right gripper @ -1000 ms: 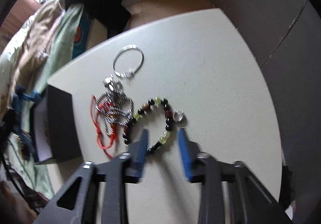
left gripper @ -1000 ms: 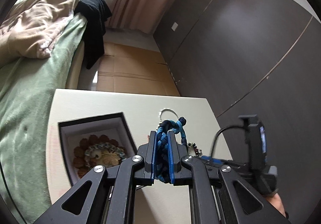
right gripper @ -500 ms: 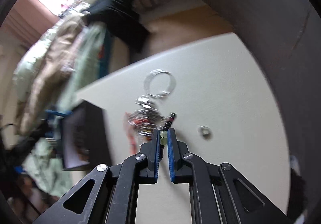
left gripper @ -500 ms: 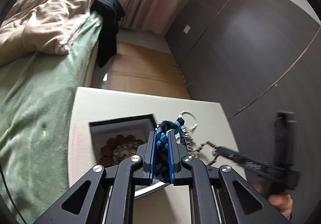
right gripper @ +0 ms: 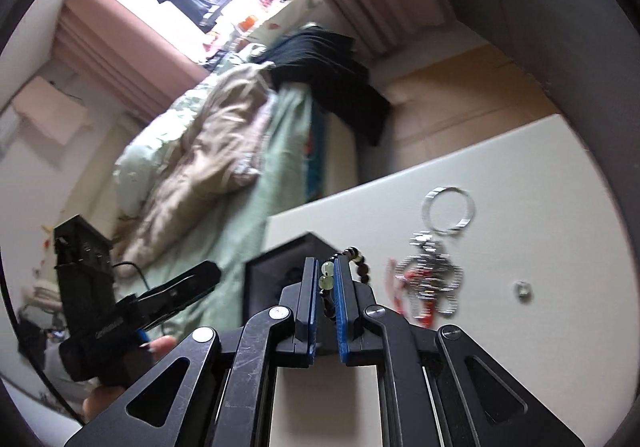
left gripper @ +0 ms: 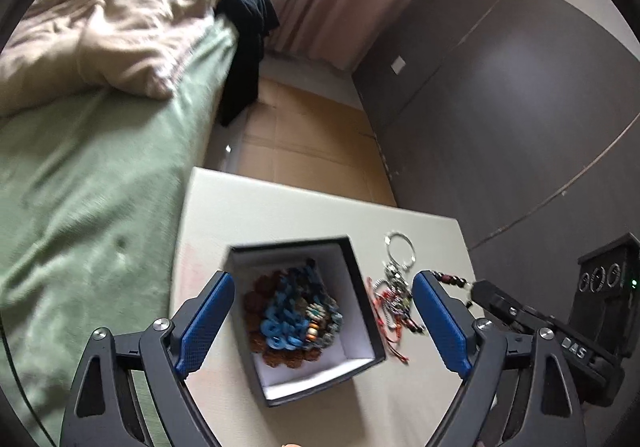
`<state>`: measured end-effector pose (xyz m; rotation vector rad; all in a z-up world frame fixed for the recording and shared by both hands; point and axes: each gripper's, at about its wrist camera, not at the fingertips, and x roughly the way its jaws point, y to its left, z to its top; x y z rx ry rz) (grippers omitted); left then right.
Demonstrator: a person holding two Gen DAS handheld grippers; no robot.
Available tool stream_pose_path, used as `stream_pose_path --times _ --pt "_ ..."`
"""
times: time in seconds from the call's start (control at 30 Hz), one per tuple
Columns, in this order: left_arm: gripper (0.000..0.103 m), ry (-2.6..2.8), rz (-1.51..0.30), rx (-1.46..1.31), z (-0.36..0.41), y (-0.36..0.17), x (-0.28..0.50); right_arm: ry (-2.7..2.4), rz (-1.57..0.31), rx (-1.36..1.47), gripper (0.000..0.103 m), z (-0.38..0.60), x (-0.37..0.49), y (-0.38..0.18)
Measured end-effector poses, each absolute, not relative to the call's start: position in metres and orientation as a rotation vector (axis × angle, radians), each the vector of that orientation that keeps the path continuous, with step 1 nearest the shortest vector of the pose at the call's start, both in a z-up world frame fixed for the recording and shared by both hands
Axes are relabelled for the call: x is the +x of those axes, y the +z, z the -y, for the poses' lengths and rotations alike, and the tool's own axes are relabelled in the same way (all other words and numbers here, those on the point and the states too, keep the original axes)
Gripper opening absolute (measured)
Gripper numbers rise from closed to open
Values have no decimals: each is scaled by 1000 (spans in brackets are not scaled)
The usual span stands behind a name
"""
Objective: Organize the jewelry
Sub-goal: 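Drop the blue bracelet into the box with the left gripper while the right carries beads, then grasp the silver chain with red string with the left gripper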
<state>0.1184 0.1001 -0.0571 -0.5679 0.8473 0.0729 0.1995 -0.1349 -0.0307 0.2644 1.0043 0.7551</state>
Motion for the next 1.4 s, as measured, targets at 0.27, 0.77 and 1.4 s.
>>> stream_pose_path --times 0.27,0.77,1.4 --pt "91 128 -820 -601 -126 -56 109 941 -971 322 10 92 181 -28" --pt "91 82 -758 -557 -104 -51 111 658 -956 312 85 128 186 -35" --pt "91 11 -788 -386 -18 -52 150 379 -1009 332 86 223 217 -32"
